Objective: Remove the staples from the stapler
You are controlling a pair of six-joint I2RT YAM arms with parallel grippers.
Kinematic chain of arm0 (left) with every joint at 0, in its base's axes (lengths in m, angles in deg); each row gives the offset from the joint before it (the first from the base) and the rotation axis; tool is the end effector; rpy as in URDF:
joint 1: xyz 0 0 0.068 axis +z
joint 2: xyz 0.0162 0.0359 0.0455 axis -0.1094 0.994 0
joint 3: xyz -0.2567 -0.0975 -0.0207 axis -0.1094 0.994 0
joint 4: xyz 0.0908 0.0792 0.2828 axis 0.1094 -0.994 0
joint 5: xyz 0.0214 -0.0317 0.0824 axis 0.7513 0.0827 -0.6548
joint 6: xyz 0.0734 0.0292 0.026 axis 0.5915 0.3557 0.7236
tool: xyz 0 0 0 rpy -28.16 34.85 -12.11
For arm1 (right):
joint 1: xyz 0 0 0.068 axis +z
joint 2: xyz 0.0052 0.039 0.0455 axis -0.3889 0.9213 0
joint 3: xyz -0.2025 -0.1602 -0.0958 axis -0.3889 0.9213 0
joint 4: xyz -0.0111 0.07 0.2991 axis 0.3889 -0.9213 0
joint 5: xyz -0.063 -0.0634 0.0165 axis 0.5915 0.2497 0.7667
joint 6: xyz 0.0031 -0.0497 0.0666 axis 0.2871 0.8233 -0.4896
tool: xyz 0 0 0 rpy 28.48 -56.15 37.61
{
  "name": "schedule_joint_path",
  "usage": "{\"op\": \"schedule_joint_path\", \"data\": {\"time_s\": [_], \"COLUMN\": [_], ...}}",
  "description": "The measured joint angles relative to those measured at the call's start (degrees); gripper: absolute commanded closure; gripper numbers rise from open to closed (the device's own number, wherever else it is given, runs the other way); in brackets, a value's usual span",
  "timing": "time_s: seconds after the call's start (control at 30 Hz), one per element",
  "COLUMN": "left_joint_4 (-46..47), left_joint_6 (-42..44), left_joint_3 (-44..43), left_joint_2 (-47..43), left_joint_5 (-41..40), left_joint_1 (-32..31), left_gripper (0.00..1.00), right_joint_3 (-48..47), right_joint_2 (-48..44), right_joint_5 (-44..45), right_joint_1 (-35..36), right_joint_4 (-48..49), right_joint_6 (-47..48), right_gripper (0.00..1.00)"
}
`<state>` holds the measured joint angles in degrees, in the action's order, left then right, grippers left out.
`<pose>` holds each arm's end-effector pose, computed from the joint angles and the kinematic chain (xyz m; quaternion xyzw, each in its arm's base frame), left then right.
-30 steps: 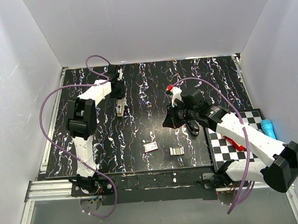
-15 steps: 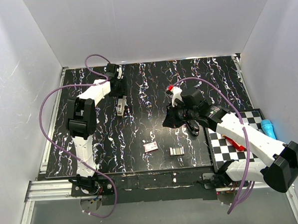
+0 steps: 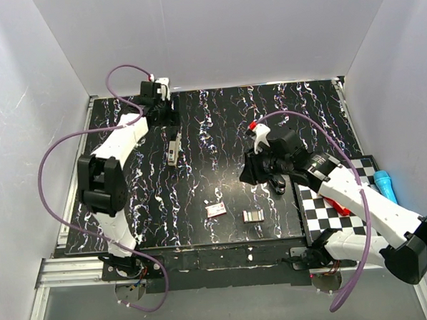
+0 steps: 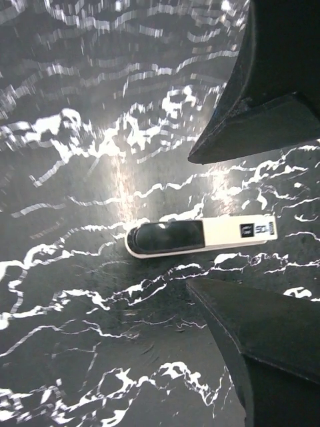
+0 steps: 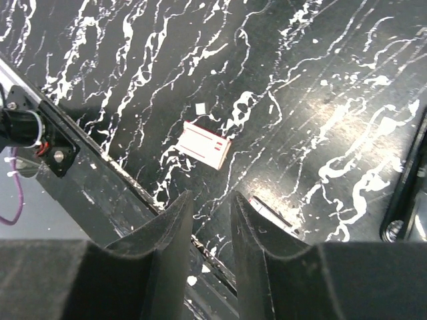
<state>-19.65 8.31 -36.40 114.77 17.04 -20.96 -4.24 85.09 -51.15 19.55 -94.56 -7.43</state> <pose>0.4892 -0.1284 0.2132 0.0604 0.9345 -0.0691 0.3439 0.2268 0.2258 0.2999 -0.2286 0.8555 0.3030 0.3523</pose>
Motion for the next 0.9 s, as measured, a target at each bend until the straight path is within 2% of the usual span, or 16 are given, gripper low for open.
{"op": "schedule_joint_path", "data": {"time_s": [0.2, 0.27, 0.33, 0.63, 0.9], "left_joint_4": [2.36, 3.28, 4.44, 6.23, 10.08], "left_joint_6": [0.76, 0.74, 0.81, 3.8, 3.3], "left_joint_3": [2.93, 4.13, 4.72, 3.23, -4.31], "left_joint_2": [-11.8, -14.47, -16.15, -14.38, -6.25], "left_joint_5": [7.96, 11.32, 15.54, 27.8, 33.88], "left_joint_1": [-0.07, -0.33, -1.22, -11.34, -17.59], "left_gripper": [0.32, 0.32, 0.32, 0.31, 0.36], "right_joint_3": [-0.39, -0.39, -0.39, 1.6, 7.93], "right_joint_2": [-2.16, -2.67, -3.54, -9.33, -12.33], "right_joint_5": [4.22, 5.79, 7.5, 15.15, 18.43], "right_joint_1": [0.0, -0.02, -0.11, -1.9, -4.87], "right_joint_4": [-4.44, -6.16, -8.07, -15.39, -17.92], "right_joint_6": [0.26, 0.02, -0.57, -5.86, -11.58], "right_gripper": [0.57, 0.52, 0.51, 0.56, 0.71]}}
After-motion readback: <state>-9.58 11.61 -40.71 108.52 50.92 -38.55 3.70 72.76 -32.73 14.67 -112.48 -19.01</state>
